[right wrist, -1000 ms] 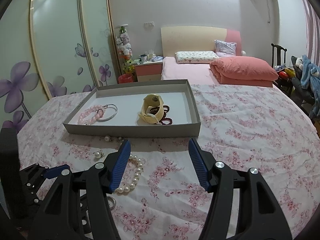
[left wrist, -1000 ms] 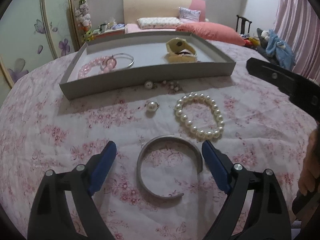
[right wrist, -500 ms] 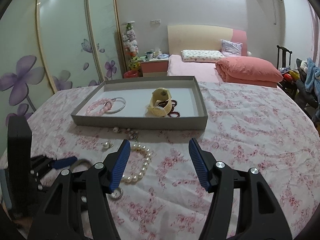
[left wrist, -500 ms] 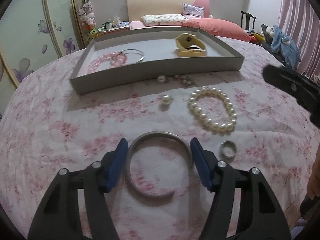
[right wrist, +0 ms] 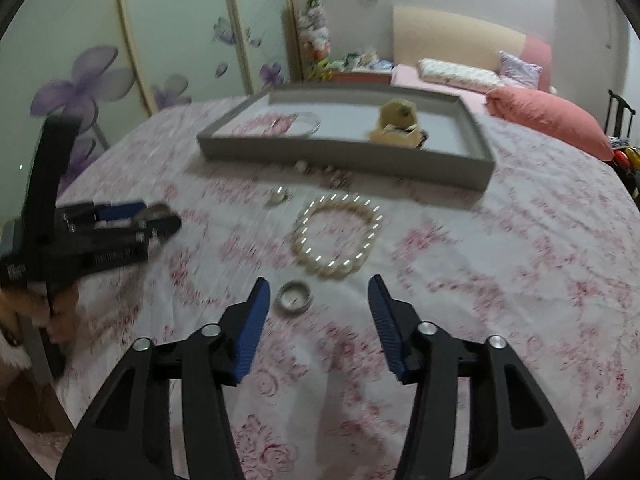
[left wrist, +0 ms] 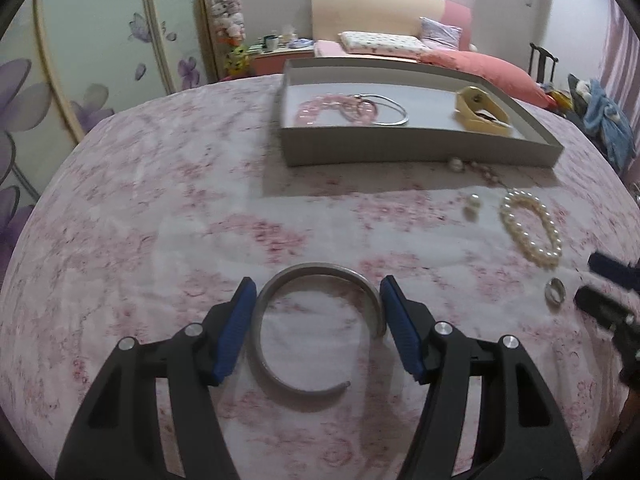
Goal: Organize jewelry
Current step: 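Grasp the silver cuff bangle with the left tool while the right tool grasps the silver ring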
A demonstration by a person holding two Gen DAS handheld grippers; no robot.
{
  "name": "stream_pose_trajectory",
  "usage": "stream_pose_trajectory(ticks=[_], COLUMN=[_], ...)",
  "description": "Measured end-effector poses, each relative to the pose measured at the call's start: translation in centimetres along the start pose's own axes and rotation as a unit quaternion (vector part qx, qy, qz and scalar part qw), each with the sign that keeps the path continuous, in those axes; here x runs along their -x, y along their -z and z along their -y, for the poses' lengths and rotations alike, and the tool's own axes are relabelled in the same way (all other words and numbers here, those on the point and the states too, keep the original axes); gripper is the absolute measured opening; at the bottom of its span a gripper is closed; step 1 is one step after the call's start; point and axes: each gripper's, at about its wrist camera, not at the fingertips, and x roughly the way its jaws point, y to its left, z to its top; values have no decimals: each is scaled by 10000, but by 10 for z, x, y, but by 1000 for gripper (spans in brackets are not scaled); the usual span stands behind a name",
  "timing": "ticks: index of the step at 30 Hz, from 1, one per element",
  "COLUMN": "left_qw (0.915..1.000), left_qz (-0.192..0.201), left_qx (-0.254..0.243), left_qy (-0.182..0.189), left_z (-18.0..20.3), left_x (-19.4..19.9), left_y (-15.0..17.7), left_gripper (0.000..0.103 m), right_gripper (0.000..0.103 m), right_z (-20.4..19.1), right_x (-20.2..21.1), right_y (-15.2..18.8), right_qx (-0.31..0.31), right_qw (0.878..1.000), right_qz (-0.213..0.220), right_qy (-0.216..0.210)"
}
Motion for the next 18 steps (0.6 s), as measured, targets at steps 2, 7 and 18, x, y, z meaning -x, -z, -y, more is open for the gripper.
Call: stream_pose_trajectory(ticks=[2, 7, 18], left_qw=[10000, 10000, 9999], left_qz=[1, 1, 14], left_qx=[40, 80, 130], left_qy=[-4, 12, 37], left_z=[-4, -5, -5], left_x=[1, 2, 2], left_y=[0, 0, -2], left_gripper=[62, 62, 62], right_gripper=[44, 41, 23], right_z=[-5, -9, -13], right_x=[-6, -15, -16], right_y=[0, -2, -3], right_qx=[98, 131, 263], right_qw=[9999, 9995, 9991], right_qz=[-128, -269, -249], right_qy=[10, 71, 219])
